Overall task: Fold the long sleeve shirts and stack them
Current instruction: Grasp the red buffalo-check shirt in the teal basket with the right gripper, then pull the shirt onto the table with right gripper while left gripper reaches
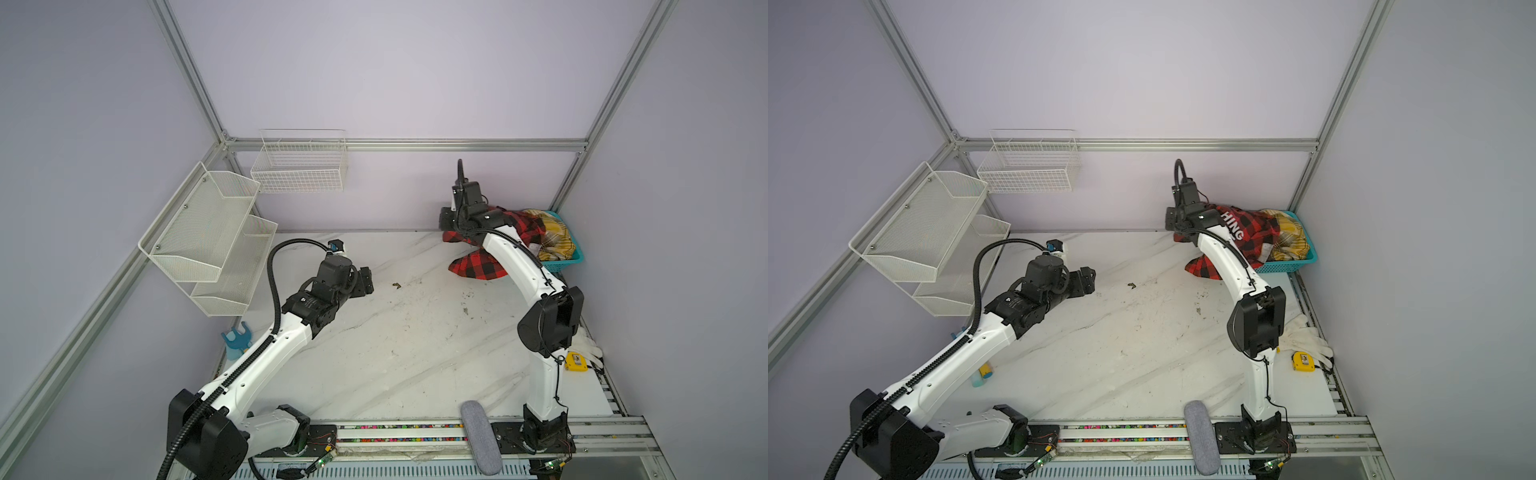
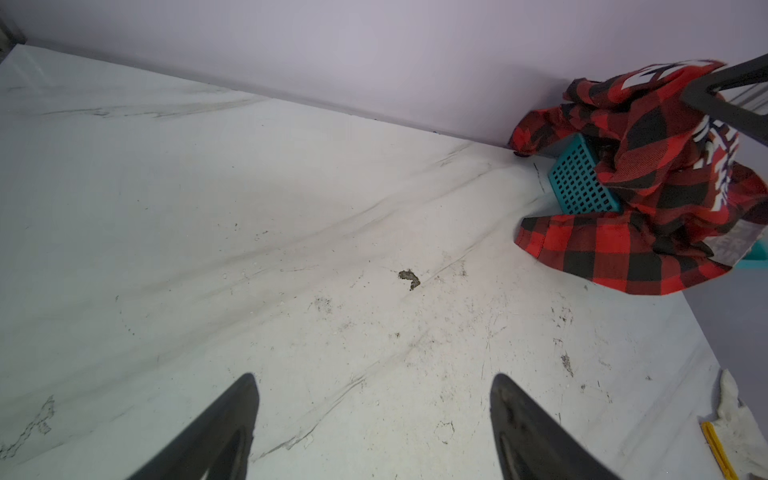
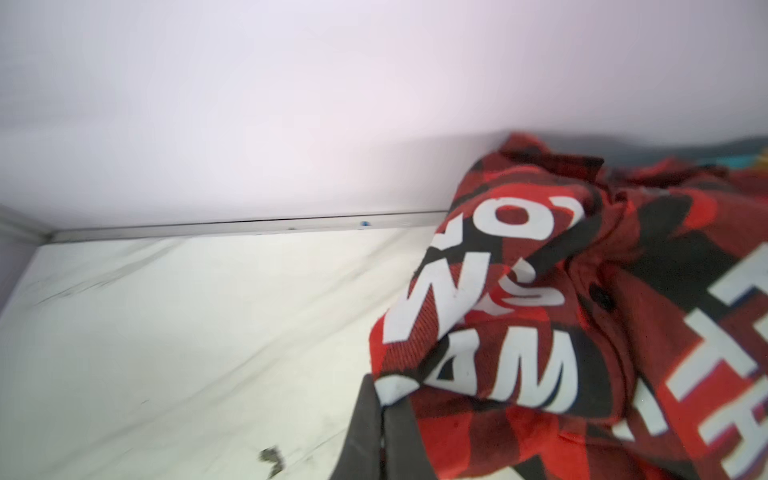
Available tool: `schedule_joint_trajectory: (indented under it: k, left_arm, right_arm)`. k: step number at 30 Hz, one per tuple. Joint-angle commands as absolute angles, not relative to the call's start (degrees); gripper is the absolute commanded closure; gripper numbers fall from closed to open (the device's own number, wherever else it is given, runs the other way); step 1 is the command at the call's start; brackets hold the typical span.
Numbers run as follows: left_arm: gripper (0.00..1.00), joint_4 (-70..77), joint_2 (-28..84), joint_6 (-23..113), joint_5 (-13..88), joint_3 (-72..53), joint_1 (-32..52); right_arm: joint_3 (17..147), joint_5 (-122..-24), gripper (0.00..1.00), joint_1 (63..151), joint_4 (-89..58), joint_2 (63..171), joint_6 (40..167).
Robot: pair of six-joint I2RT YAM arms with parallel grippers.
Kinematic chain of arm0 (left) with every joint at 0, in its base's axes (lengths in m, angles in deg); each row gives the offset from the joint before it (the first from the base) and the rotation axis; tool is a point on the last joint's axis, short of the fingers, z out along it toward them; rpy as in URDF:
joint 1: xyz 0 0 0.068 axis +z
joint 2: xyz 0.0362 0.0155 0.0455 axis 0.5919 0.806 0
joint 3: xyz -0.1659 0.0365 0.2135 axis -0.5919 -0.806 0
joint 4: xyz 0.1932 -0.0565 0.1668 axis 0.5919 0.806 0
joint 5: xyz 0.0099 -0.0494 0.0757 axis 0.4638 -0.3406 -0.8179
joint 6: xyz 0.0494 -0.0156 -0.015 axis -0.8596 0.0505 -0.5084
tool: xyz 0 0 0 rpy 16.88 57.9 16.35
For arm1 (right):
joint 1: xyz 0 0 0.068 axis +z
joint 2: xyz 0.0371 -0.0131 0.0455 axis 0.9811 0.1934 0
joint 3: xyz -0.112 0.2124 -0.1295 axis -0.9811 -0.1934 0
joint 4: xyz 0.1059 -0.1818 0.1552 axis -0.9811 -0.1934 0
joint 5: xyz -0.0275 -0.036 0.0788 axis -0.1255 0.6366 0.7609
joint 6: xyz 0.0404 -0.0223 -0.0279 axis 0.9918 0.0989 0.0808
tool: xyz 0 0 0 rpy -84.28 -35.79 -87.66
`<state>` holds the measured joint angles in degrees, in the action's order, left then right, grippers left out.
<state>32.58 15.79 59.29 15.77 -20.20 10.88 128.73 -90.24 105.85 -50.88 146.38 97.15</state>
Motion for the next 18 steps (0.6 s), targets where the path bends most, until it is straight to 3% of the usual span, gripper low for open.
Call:
schedule_joint_trajectory:
  k: [1,8,13,14,17,18]
  left_arm:
    - [0.14,33.0,12.2,61.4,15.8,-15.2,13.1]
    - [0.11,34.9,5.4,64.7,12.7,-19.3,16.0]
    - [0.09,37.7,3.6,67.0,11.5,-22.6,17.5]
    - [0.09,38.8,3.7,67.9,11.6,-23.0,17.9]
    - [0.08,41.2,4.5,70.8,13.6,-25.1,19.1]
    - [0.08,41.8,4.8,71.6,14.9,-26.0,19.7]
  right_arm:
    - [132.3,-90.5,1.00,113.9,-52.4,141.2,94.4]
    - [125.0,-87.8,1.00,127.2,-46.4,138.1,98.7]
    - [113.0,-88.3,1.00,127.9,-39.3,135.1,105.8]
    - [111.4,-87.2,0.95,127.9,-38.6,135.6,106.7]
    - [110.4,-86.8,0.52,128.0,-41.2,138.2,107.7]
    - [109.8,-88.7,0.45,128.2,-42.6,138.6,108.8]
